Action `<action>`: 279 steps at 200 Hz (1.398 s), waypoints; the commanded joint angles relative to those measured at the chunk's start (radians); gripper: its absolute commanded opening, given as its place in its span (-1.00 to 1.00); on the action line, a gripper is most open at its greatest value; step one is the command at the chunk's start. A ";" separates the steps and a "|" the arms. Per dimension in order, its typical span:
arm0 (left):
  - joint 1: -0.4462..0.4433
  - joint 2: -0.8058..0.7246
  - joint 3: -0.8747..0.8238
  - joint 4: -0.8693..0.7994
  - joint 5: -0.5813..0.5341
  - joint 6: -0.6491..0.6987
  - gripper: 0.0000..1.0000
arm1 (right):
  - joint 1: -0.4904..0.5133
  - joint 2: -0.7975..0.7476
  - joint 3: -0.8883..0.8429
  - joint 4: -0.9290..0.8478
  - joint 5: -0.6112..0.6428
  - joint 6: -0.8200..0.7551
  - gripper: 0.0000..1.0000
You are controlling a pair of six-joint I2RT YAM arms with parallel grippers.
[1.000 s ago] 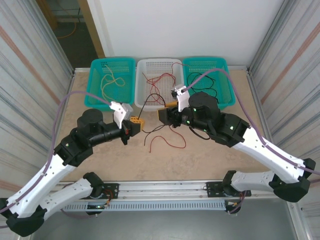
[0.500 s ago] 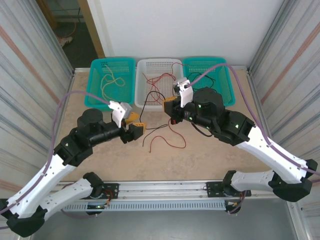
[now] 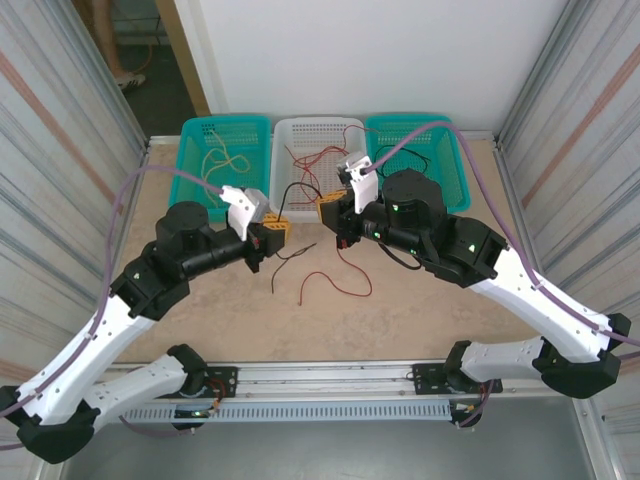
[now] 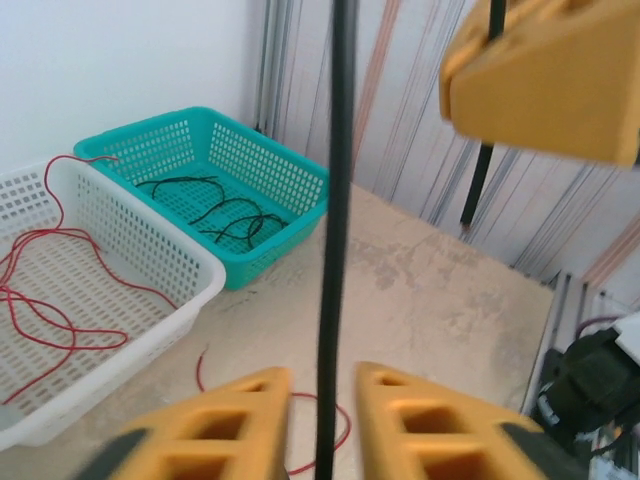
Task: Untangle the cables
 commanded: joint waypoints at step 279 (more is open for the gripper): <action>0.131 0.039 0.076 0.218 0.101 -0.367 -1.00 | 0.079 0.136 -0.053 0.146 0.038 -0.025 -0.83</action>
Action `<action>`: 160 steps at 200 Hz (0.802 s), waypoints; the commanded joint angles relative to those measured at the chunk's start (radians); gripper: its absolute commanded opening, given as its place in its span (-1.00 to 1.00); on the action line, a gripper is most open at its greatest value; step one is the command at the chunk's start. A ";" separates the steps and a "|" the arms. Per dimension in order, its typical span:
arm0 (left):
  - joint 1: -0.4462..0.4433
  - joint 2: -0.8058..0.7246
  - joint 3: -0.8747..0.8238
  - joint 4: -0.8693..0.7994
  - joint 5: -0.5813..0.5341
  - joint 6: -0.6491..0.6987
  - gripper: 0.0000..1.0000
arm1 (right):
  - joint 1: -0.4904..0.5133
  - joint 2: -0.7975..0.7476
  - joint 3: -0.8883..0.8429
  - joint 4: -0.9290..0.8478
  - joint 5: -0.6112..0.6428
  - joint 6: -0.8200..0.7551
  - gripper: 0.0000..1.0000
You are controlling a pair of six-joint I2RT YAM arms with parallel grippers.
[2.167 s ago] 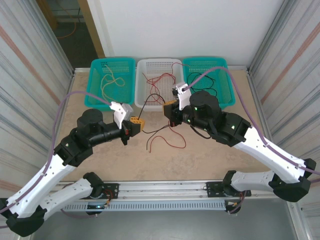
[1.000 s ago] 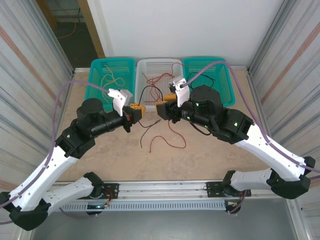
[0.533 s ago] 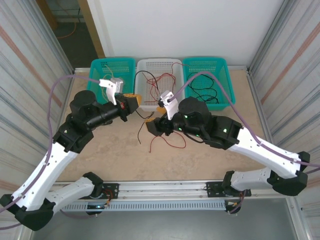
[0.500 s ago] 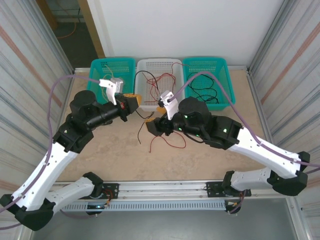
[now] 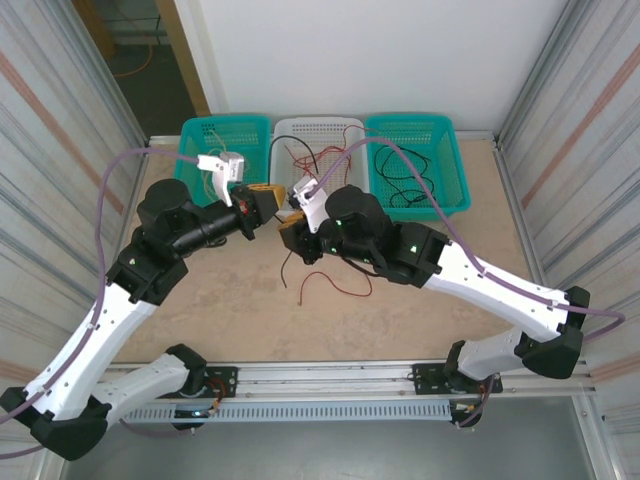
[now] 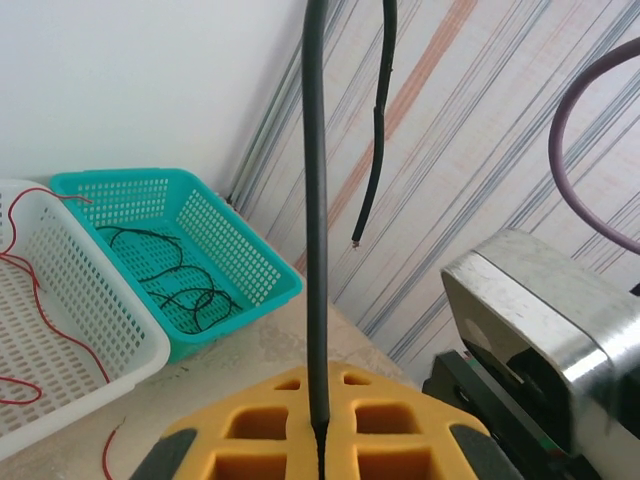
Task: Untangle the cables
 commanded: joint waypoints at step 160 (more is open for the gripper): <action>0.007 -0.234 -0.334 0.239 -0.154 -0.145 -0.45 | -0.119 -0.081 -0.056 -0.053 0.130 0.128 -1.00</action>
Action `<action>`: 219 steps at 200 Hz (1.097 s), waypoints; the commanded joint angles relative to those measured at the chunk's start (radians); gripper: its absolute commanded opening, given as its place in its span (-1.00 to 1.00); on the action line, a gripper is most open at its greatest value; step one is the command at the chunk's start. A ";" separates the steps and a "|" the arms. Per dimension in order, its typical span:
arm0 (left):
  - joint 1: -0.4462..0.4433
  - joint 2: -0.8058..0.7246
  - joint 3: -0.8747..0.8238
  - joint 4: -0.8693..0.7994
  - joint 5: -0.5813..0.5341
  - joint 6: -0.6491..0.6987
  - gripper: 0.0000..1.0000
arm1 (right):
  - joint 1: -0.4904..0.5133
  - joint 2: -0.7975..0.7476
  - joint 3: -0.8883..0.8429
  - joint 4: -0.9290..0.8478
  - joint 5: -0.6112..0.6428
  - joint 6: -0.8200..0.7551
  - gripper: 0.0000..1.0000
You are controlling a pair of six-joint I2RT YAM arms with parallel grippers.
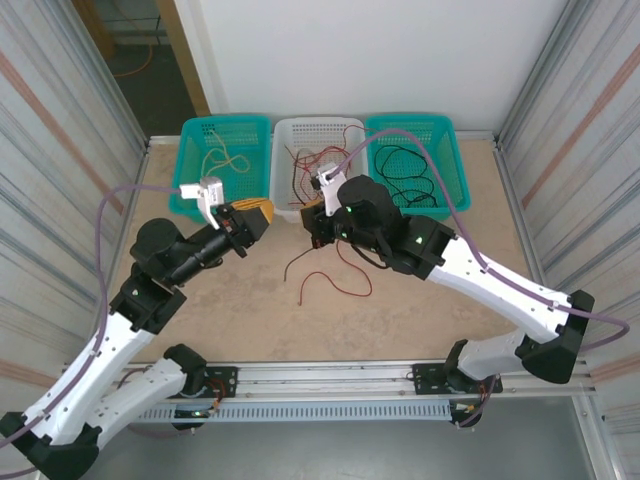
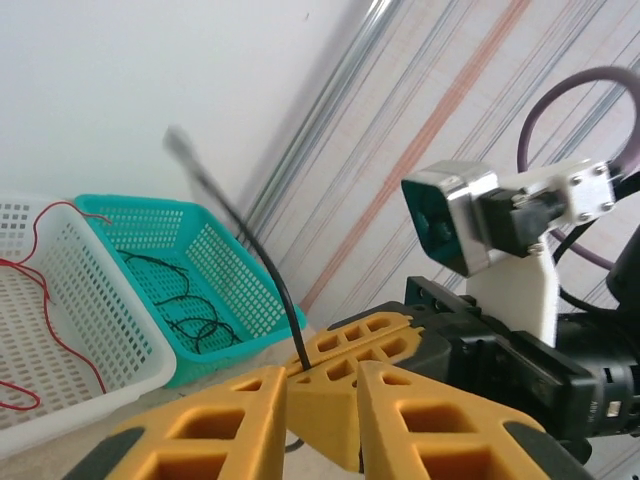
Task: Untangle the cables
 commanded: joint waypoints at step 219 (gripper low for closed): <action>0.007 -0.057 -0.066 -0.428 -0.086 0.037 0.28 | -0.598 -0.119 0.235 -0.278 -0.060 0.093 -1.00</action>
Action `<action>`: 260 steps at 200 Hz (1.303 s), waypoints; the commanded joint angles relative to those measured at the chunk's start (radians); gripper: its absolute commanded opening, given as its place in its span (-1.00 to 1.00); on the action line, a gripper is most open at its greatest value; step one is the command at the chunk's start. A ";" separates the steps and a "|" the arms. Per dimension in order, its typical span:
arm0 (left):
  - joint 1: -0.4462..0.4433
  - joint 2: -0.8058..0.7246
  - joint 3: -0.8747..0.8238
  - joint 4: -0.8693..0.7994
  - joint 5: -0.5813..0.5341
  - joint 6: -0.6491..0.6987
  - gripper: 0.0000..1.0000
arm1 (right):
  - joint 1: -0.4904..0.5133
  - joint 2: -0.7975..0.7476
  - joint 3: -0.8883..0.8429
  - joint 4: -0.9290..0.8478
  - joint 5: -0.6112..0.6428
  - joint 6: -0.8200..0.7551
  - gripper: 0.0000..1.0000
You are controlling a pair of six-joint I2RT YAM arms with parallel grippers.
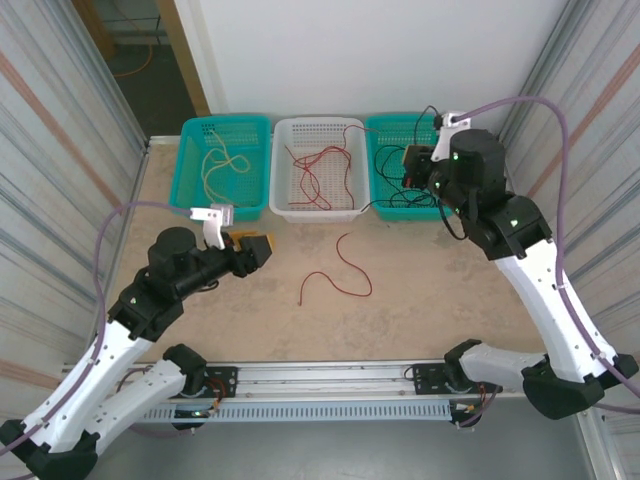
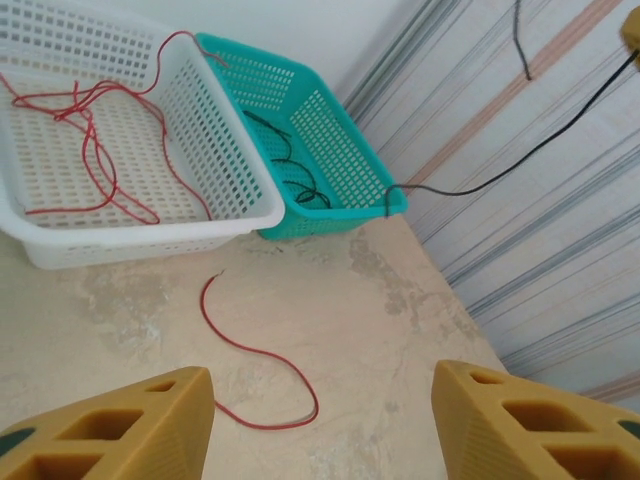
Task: Untangle the cables
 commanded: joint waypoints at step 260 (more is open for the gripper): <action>0.007 0.182 -0.096 -0.144 -0.073 0.022 -0.04 | -0.378 0.751 0.714 -0.362 -0.294 0.023 0.08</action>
